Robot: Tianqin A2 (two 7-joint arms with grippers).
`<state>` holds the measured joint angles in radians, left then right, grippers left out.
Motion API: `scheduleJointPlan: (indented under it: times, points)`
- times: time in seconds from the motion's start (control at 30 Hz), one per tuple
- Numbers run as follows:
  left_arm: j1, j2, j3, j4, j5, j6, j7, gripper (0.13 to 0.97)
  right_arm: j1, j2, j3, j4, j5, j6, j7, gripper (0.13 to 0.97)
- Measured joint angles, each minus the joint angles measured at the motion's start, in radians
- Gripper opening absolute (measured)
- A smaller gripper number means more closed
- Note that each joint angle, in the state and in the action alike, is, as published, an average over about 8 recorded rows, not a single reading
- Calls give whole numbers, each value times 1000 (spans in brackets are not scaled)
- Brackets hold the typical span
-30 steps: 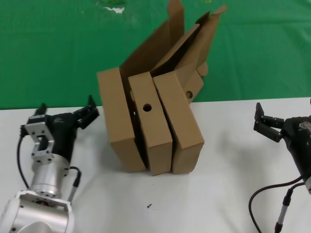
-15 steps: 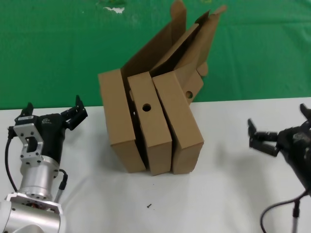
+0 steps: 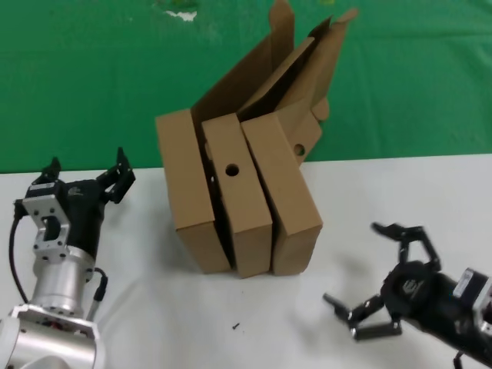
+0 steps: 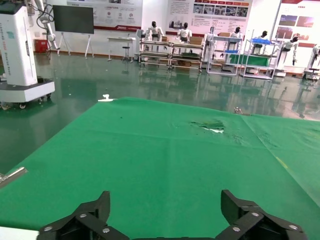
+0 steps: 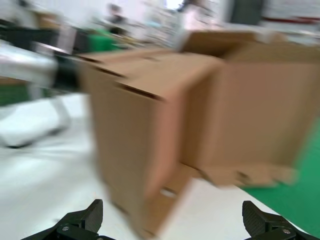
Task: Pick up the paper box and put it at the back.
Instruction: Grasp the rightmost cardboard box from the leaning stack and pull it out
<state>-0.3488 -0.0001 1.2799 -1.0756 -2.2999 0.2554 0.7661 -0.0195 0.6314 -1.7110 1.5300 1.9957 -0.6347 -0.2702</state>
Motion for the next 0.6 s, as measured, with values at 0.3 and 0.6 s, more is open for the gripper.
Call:
scheduleJointPlan:
  times: [0.3, 0.6]
  points:
    - [0, 0, 0, 0, 3, 0, -3, 679, 160, 14, -73, -158, 66, -319, -143, 957]
    - [0, 0, 0, 0, 3, 0, -3, 462, 306, -7, -120, -321, 30, -486, -188, 905]
